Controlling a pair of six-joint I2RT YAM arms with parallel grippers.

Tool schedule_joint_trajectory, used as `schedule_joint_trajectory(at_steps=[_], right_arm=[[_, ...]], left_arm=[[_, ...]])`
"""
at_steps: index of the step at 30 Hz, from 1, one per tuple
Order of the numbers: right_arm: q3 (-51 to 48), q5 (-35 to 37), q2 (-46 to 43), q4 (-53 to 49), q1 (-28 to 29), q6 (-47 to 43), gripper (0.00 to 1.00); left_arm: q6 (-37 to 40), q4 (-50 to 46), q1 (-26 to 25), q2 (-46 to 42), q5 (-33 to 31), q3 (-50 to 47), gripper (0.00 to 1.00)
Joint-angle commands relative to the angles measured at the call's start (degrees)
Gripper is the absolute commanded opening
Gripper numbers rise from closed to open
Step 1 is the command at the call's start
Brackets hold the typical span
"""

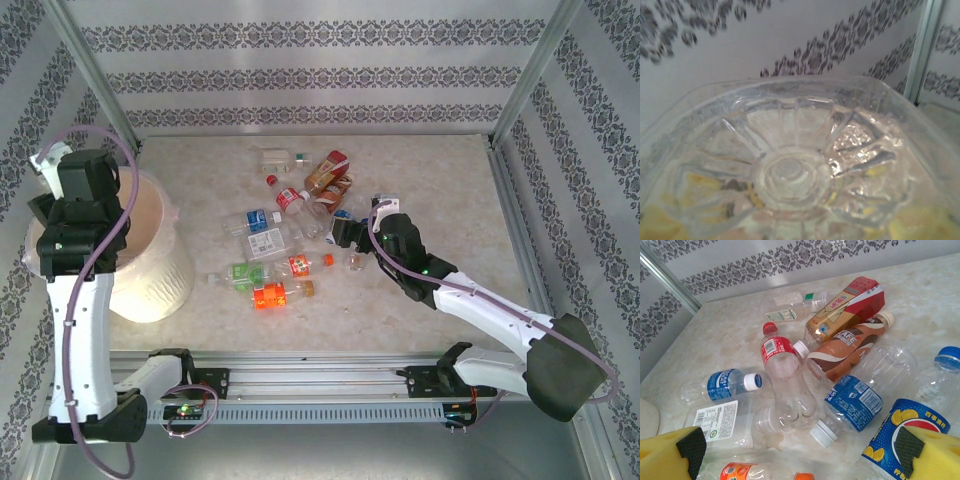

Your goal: Put the plastic bottles in the bin

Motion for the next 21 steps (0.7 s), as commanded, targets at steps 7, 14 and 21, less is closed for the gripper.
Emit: schedule_joint_trajectory(at_steps=[7, 14, 21], right_arm=[[2.1, 0.6, 0.5, -0.6, -1.0, -1.7, 0.98], [1.2, 0.5, 0.1, -0.6, -1.0, -0.4, 0.98], [0.3, 1.4, -0.4, -1.2, -1.0, 0.4, 0.98]], left_arm=[[-6.5, -1.4, 16.4, 1.3, 29.3, -10.6, 0.58], [-8.7, 1.1, 18.0, 4.8, 37.3, -13.9, 0.65], [-9.3, 1.9, 18.0, 5.6, 39.8, -14.5, 0.82]])
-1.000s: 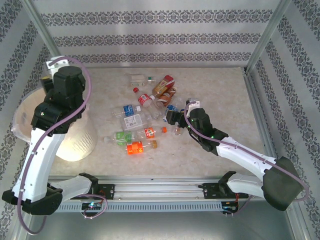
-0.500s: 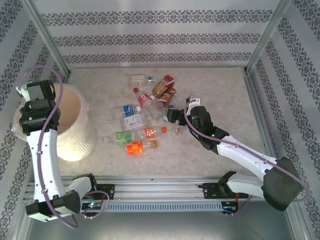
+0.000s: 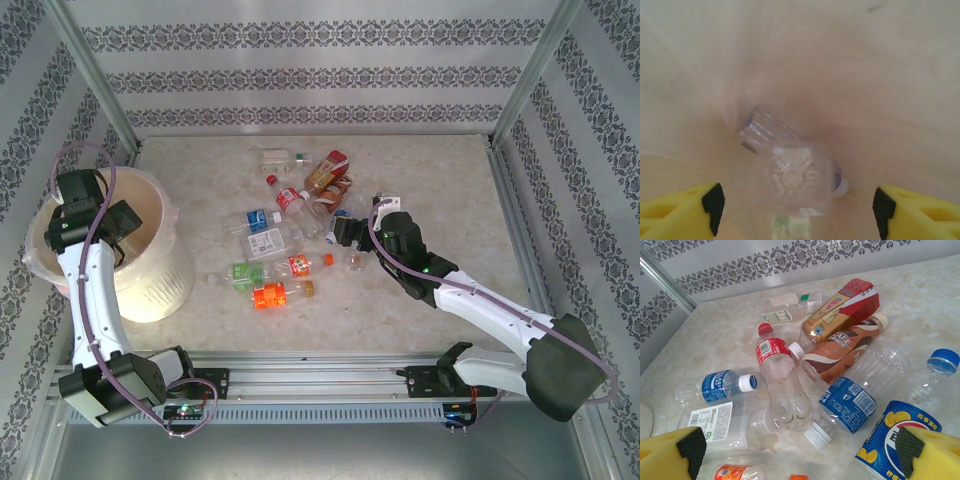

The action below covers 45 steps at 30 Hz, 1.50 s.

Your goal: Put the plastic bottles in the bin

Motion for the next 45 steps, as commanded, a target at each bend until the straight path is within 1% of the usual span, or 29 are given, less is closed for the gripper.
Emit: schedule_joint_trajectory(at_steps=[1, 5, 8, 10, 13, 15, 18, 20, 23, 26, 29, 32, 36, 39, 41, 45], right_arm=[[-0.4, 1.9, -0.5, -0.4, -0.3, 1.2, 0.98], [-1.4, 5.1, -0.3, -2.1, -0.5, 3.7, 0.98], [-1.8, 7.9, 0.2, -4.8, -1.2, 7.6, 0.98], [-2.1, 7.7, 0.7, -6.6, -2.1, 10.3, 0.98], [-1.9, 7.4, 2.4, -9.6, -3.3, 13.6, 0.98], [-1.3, 6.1, 3.7, -10.9, -3.9, 14.4, 0.98], [-0.3, 0.3, 6.3, -10.2, -4.3, 12.6, 0.98], [1.0, -4.0, 8.8, -9.8, -4.0, 9.6, 0.98], [2.8, -7.1, 11.5, -10.1, -3.1, 6.9, 0.98], [3.5, -7.2, 12.0, -9.0, -0.6, 1.9, 0.98], [4.7, -7.0, 11.8, -9.5, 2.7, -7.1, 0.98], [5.4, -11.3, 12.4, -9.8, 6.6, -18.2, 0.98], [5.6, -19.8, 14.7, -9.1, 11.3, -30.8, 0.98], [6.2, -23.8, 17.6, -9.4, 14.0, -40.0, 0.95], [8.4, -26.5, 20.3, -12.6, 15.1, -45.3, 0.94], [12.6, -26.6, 25.6, -17.6, 17.5, -52.8, 0.92]], left_arm=[[-1.3, 2.0, 0.5, -0.6, 3.7, 0.2, 0.84], [-1.3, 2.6, 0.4, -1.7, 8.1, 0.5, 0.92], [-1.8, 2.1, 0.5, -2.8, 8.6, 1.5, 0.96], [-2.0, 2.0, 0.5, -4.0, 9.4, 2.2, 0.99], [-2.8, 1.9, 0.5, -5.9, 11.6, 3.3, 1.0], [-3.6, 1.9, 0.4, -6.9, 12.3, 4.1, 1.0], [-5.0, 2.7, 0.4, -9.0, 14.1, 4.9, 1.0], [-6.2, 4.1, 0.4, -10.6, 17.1, 5.0, 1.0], [-8.3, 7.0, 0.4, -12.7, 23.9, 5.0, 1.0], [-10.9, 8.7, -0.4, -14.1, 29.6, 5.4, 1.0], [-13.0, 9.8, -2.9, -15.6, 30.3, 5.2, 1.0], [-14.8, 11.1, -5.6, -16.4, 31.0, 4.7, 1.0], [-17.4, 15.9, -9.8, -16.6, 32.9, 2.3, 1.0], [-17.6, 17.2, -14.0, -15.0, 31.4, 2.0, 1.0], [-17.3, 17.4, -16.9, -13.7, 29.9, 2.3, 1.0], [-18.2, 19.8, -21.9, -11.8, 28.8, 1.8, 1.0]])
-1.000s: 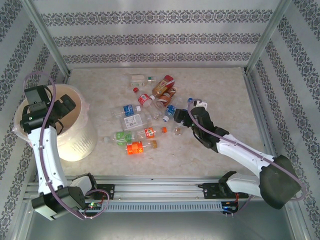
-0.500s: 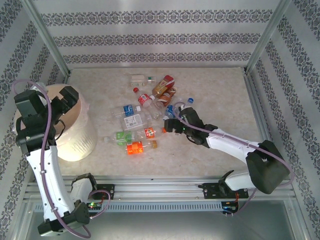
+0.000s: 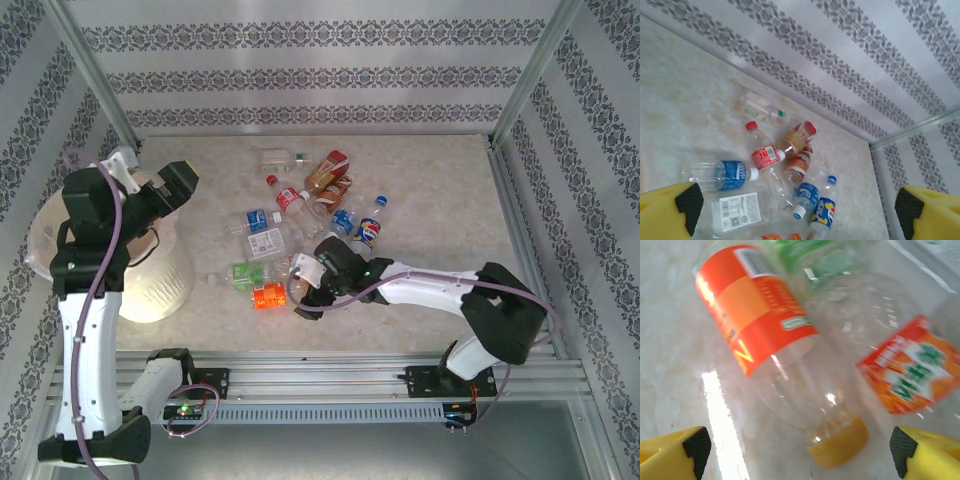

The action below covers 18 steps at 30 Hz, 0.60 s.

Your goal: Put the plastic bottles in the bin

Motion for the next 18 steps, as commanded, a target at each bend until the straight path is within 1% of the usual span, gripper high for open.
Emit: schedule_joint_trajectory(at_steps=[1, 5, 10, 16, 17, 18], right_arm=[[3.7, -3.2, 3.0, -4.0, 1.7, -12.0, 0.92], [6.0, -1.6, 6.3, -5.3, 2.9, -16.1, 0.89], [7.9, 0.1, 9.3, -7.2, 3.3, -20.1, 0.87], [10.0, 3.8, 12.9, -8.1, 3.9, -20.6, 0.83], [10.1, 4.0, 13.3, -7.7, 4.1, -20.1, 0.81], [10.2, 4.0, 13.4, -7.2, 4.1, -19.4, 0.77]], left_arm=[[-1.8, 5.0, -3.4, 0.9, -1.6, -1.1, 1.0], [-1.8, 5.9, -5.8, 2.5, -3.0, -1.6, 1.0], [-1.3, 5.5, -6.8, 4.0, -4.4, -1.6, 1.0], [-0.9, 5.3, -7.2, 4.7, -5.3, -1.7, 1.0], [-0.8, 5.3, -7.2, 4.9, -5.4, -1.7, 1.0], [-0.8, 5.3, -7.3, 5.0, -5.5, -1.7, 1.0]])
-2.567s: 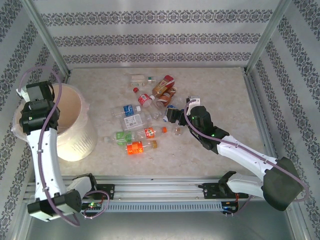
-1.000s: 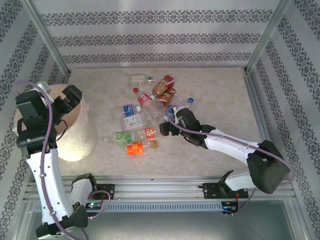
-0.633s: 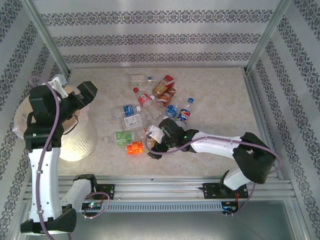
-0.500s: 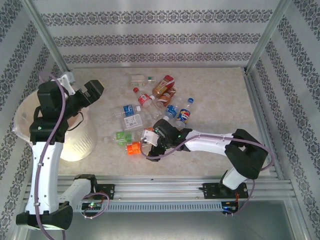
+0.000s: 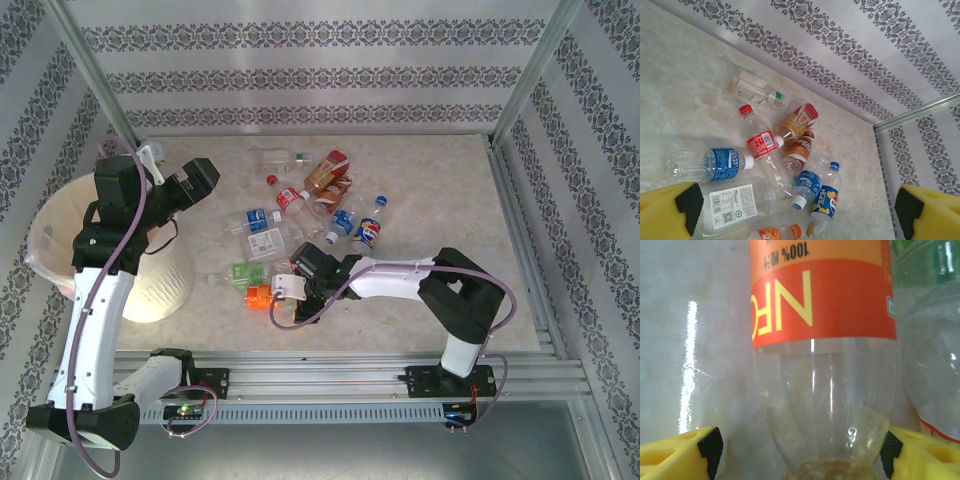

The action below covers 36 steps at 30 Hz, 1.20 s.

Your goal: Put the plastic bottles in the bin

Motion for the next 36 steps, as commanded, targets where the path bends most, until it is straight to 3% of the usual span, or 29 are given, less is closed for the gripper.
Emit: schedule_joint_trajectory(at_steps=[1, 11, 17, 23, 36], right_arm=[[1.5, 1.8, 1.2, -0.3, 1.0, 0.1, 0.74], [-1.5, 4.6, -1.9, 4.0, 1.7, 2.6, 0.42], [-5.1, 5.2, -7.6, 6.8, 1.5, 6.9, 0.32], [-10.8, 5.7, -16.1, 11.8, -0.7, 14.0, 0.28], [-21.7, 7.7, -30.5, 24.5, -14.4, 37.7, 0.25]], left_arm=[[0.3, 2.6, -0.7, 0.3, -1.4, -0.3, 1.0], [0.4, 3.0, -1.8, 2.3, -1.0, 0.4, 1.0], [0.1, 4.2, -4.5, 5.0, -1.0, 1.7, 1.0], [1.0, 4.8, -9.8, 9.8, -2.6, 4.9, 1.0], [3.2, 8.0, -18.6, 19.7, -2.3, 8.6, 1.0]])
